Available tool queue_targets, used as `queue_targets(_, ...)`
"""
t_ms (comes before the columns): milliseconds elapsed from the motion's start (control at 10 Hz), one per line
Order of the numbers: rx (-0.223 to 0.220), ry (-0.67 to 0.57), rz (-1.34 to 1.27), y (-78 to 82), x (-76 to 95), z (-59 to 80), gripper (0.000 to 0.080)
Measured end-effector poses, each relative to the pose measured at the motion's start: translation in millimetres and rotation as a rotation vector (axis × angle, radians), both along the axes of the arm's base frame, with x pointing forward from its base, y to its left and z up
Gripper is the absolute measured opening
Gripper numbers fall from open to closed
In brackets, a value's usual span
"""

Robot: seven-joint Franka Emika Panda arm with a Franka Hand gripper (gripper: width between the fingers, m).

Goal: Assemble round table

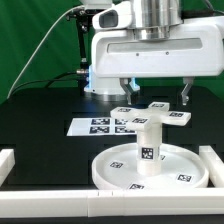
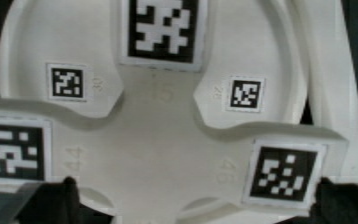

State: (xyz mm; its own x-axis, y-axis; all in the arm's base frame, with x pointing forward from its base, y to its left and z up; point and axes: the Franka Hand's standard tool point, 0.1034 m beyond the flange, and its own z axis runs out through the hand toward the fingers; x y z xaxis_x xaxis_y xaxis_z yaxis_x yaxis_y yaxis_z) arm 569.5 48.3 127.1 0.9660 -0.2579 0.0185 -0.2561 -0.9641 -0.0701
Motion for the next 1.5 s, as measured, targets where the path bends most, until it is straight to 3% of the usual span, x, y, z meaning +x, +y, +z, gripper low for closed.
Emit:
queue_targets(500, -0.056, -0.036, 0.622, -8.8, 0.8, -1.1, 0.0649)
queue_targets(800, -0.050, -0.019, 0.543, -10.3, -0.8, -4.5, 0.0649)
queue_targets(1000, -0.055, -0.007, 0.512, -14.3, -3.8, -13.7, 0.0649)
queue_targets(1200, -0.055, 0.012, 0.499, -5.9, -7.9, -26.0, 0.0649)
queue_targets(1500, -0.056, 0.017, 0.499, -6.5, -8.8, -29.0, 0.0640)
